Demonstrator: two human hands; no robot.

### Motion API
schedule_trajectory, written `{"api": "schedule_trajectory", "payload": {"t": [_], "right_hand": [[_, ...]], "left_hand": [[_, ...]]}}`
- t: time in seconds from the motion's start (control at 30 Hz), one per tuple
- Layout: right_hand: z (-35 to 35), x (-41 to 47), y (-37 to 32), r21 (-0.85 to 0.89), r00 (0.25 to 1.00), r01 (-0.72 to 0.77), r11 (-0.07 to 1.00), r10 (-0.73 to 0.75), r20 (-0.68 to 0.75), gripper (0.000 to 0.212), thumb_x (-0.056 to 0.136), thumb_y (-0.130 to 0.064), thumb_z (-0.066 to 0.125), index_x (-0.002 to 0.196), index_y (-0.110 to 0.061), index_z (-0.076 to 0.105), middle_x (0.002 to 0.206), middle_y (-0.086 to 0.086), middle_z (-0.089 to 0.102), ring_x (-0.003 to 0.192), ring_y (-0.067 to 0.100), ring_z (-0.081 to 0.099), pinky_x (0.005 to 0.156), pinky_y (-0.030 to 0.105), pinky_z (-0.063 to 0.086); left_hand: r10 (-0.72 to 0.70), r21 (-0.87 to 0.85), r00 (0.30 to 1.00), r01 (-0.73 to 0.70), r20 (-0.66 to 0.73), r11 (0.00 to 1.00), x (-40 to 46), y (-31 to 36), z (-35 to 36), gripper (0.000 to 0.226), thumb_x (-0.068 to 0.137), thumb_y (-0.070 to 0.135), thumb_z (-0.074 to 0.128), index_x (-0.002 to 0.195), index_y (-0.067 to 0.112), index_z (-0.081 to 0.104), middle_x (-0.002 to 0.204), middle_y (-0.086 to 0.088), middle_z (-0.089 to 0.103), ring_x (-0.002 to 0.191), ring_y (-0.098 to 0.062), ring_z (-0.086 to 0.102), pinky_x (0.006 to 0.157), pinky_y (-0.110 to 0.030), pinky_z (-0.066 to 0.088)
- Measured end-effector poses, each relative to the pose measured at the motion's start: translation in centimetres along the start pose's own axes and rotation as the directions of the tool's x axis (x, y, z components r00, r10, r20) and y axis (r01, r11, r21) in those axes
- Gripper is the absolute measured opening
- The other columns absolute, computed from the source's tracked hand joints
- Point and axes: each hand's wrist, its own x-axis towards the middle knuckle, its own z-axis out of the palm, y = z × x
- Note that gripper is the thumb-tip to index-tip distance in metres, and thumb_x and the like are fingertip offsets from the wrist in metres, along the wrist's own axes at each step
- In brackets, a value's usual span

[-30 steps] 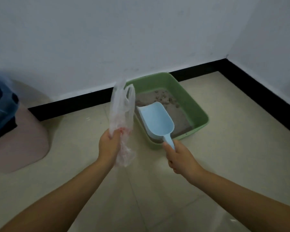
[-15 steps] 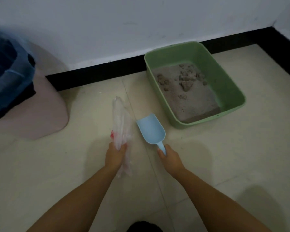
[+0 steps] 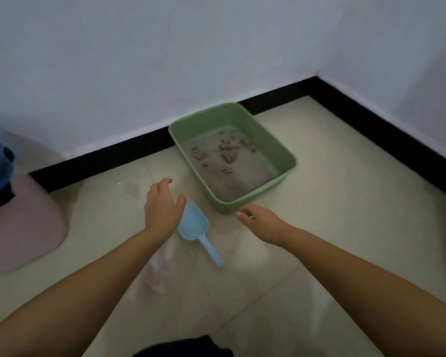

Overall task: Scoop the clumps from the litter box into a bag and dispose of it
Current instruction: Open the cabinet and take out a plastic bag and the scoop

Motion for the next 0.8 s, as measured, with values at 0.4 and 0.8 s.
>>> {"api": "schedule_trajectory", "payload": {"t": [0.4,0.8], "right_hand": [[-21.4,-29.1,21.1,0.205,0.678,-0.348,0.915,0.396,-0.619,0.038,0.1,-0.034,0.037,0.102,-0.003,0.059,0.098,0.016,0.064,0.091,0.029,0.06,0.084,0.044,0.047],[-17.9,-62.7,26.5,0.339,-0.062,-0.797,0.5,0.491,-0.869,0.026,0.096,-0.027,0.045,0.118,-0.019,0.057,0.115,0.001,0.058,0.096,0.017,0.058,0.08,0.031,0.048]], "left_hand": [[0.885,-0.367,0.346,-0.815,0.313,0.448,-14.7,41.4,13.7,0.032,0.094,0.025,0.049,0.125,0.016,0.05,0.102,0.003,0.052,0.092,-0.015,0.053,0.079,-0.037,0.049],[0.902,-0.736,-0.325,-0.676,0.284,-0.012,-47.4,55.7,20.0,0.032,0.097,0.027,0.045,0.128,0.019,0.048,0.118,0.002,0.051,0.11,-0.012,0.05,0.086,-0.03,0.049]]}}
